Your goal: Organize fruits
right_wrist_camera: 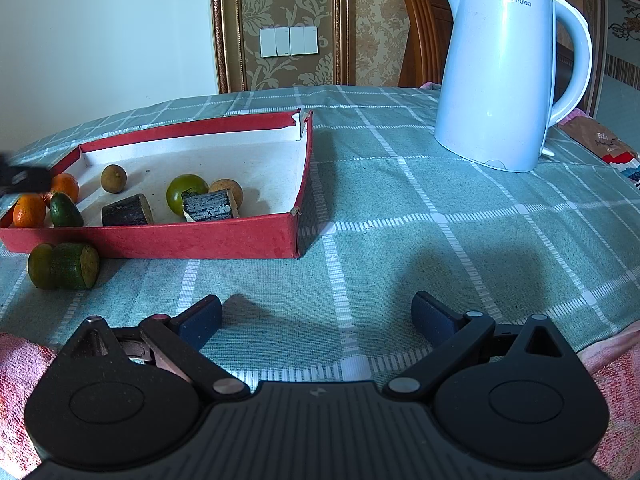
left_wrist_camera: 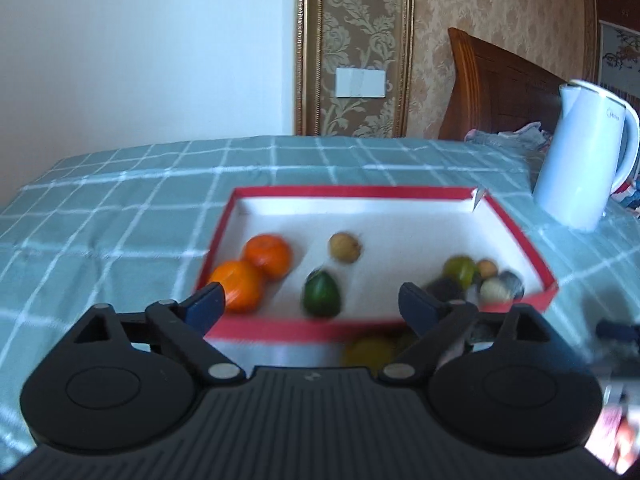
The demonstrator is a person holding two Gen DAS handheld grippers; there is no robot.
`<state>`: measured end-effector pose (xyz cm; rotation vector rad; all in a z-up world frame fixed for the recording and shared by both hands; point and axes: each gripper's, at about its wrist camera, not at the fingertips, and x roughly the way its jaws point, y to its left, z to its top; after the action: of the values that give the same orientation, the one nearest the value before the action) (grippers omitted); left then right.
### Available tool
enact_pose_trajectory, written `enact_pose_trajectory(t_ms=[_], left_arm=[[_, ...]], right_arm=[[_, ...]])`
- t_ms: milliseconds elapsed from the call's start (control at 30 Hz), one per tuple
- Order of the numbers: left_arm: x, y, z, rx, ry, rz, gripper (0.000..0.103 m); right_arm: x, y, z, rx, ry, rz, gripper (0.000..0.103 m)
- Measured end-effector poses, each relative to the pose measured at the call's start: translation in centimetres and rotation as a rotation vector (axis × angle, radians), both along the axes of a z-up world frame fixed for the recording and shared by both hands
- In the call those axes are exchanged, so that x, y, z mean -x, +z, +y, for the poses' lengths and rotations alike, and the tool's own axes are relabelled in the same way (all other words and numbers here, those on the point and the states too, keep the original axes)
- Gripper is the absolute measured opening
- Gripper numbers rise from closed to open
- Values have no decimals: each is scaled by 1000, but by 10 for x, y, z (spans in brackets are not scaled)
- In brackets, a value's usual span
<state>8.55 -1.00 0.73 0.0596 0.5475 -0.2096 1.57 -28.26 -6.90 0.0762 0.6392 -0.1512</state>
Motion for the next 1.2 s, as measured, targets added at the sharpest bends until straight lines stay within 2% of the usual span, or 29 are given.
enact_pose_trajectory(t_ms=[200, 433, 567, 633, 700, 867, 900, 933, 1100, 1200], left_arm=[[19, -21, 33, -55, 65, 21, 95], [15, -47, 68, -14, 142, 92, 96], [17, -49, 70, -21, 142, 78, 99], [16, -50, 71, -18, 129, 88, 102], [13, -52, 71, -15, 127, 112, 103], [13, -52, 71, -16, 126, 112, 103], [13, -52, 71, -16, 126, 113, 103], [13, -52, 71, -16, 126, 113, 103], [13, -52, 71, -15, 126, 113, 103], [13, -52, 71, -15, 126, 113, 103]], right_arm=[[0, 0, 0, 0, 0, 0, 102], [1, 0, 0, -9, 6, -9, 102], [10, 3, -4, -128, 38, -47, 102], [15, 8, -3, -215, 67, -66, 102], [16, 13, 5, -257, 108, -76, 102], [11, 24, 45, -182, 172, -90, 102], [8, 25, 52, -171, 187, -86, 100], [7, 25, 59, -162, 197, -86, 94], [-7, 21, 84, -151, 260, -54, 76], [-12, 19, 91, -147, 269, -50, 74]])
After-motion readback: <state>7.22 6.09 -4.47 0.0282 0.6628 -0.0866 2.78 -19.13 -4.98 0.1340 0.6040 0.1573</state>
